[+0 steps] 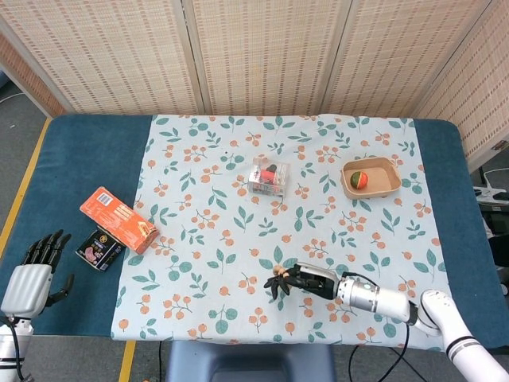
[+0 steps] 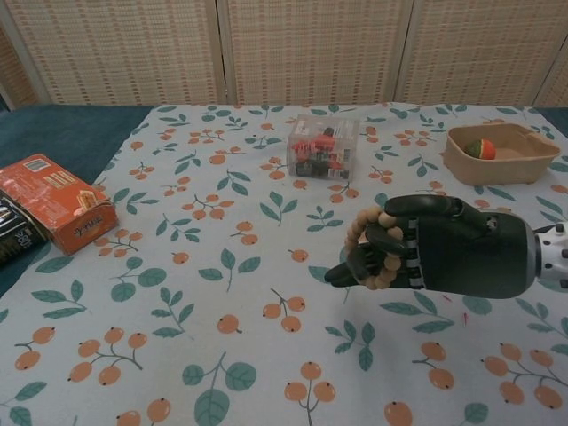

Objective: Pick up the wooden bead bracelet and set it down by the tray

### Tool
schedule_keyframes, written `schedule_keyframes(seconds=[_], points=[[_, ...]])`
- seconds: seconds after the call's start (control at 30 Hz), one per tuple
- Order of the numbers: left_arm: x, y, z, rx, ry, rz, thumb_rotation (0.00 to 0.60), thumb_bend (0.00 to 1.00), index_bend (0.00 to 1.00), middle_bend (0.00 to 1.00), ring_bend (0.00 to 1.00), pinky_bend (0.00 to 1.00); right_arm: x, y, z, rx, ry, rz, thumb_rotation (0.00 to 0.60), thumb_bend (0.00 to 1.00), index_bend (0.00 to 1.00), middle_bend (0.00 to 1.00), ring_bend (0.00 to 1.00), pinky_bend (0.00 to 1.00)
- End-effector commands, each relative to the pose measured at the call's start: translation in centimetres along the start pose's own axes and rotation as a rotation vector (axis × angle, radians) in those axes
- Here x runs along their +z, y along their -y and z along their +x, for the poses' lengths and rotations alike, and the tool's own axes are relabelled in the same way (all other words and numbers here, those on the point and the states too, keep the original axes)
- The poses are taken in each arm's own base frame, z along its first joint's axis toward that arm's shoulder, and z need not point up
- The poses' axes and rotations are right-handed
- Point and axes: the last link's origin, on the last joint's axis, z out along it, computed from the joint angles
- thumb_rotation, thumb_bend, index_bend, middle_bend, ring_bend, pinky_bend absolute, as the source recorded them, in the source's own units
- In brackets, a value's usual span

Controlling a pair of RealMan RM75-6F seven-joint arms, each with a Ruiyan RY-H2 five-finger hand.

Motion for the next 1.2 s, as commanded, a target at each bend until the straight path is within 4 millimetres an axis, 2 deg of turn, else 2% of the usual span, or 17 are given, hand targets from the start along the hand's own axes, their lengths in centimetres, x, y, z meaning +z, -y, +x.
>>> schedule_keyframes(seconds=[0.03, 0.37, 0.5, 0.77, 0.87, 0.93, 1.03, 1.07, 1.2], points=[[-0.04, 0.02, 0.01, 0.0, 0.0, -0.001, 0.6, 0.47, 0.0, 0.0, 0.0, 0.11, 0.1, -0.04, -0.14, -0.007, 0.001, 0.005, 0.303, 0.44, 0.71, 0.45, 0.16, 0.0], [-0.18, -0.04, -0.01, 0.004, -0.001, 0.0, 0.6, 0.47, 0.0, 0.0, 0.0, 0.11, 0.18, -0.61, -0.2, -0.015, -0.005, -0.006, 0.304, 0.4, 0.73, 0.45, 0.16, 0.0], [-0.16, -0.04, -0.07, 0.006, 0.002, 0.0, 0.6, 0.47, 0.0, 0.0, 0.0, 0.11, 0.31, -0.73, -0.24, -0.019, -0.01, 0.005, 0.302, 0.58, 0.77, 0.45, 0.16, 0.0], [-0.19, -0.03, -0.07, 0.007, 0.002, 0.001, 0.6, 0.47, 0.0, 0.0, 0.0, 0.11, 0.45, -0.83, -0.27, -0.034, -0.017, 0.007, 0.285, 0.68, 0.76, 0.45, 0.16, 0.0], [-0.18, -0.07, -0.09, 0.008, 0.002, 0.0, 0.6, 0.47, 0.0, 0.0, 0.0, 0.11, 0.47, -0.73, -0.14, -0.045, -0.028, 0.013, 0.283, 0.82, 0.75, 0.45, 0.16, 0.0], [-0.18, -0.1, -0.09, 0.009, 0.002, -0.002, 0.6, 0.47, 0.0, 0.0, 0.0, 0.11, 0.43, -0.64, -0.12, -0.046, -0.032, 0.015, 0.282, 0.96, 0.71, 0.45, 0.16, 0.0], [-0.15, -0.12, -0.1, 0.009, 0.002, -0.002, 0.6, 0.47, 0.0, 0.0, 0.0, 0.11, 0.42, -0.44, 0.02, -0.07, -0.047, 0.012, 0.289, 1.0, 0.59, 0.45, 0.15, 0.0], [-0.16, -0.11, -0.12, 0.009, 0.003, -0.002, 0.6, 0.47, 0.0, 0.0, 0.0, 0.11, 0.41, -0.35, 0.04, -0.071, -0.05, 0.014, 0.308, 1.0, 0.54, 0.45, 0.15, 0.0], [-0.17, -0.15, -0.06, 0.009, -0.001, -0.003, 0.6, 0.47, 0.0, 0.0, 0.0, 0.11, 0.49, -0.05, 0.11, -0.063, -0.06, 0.021, 0.444, 1.0, 0.36, 0.41, 0.12, 0.0]])
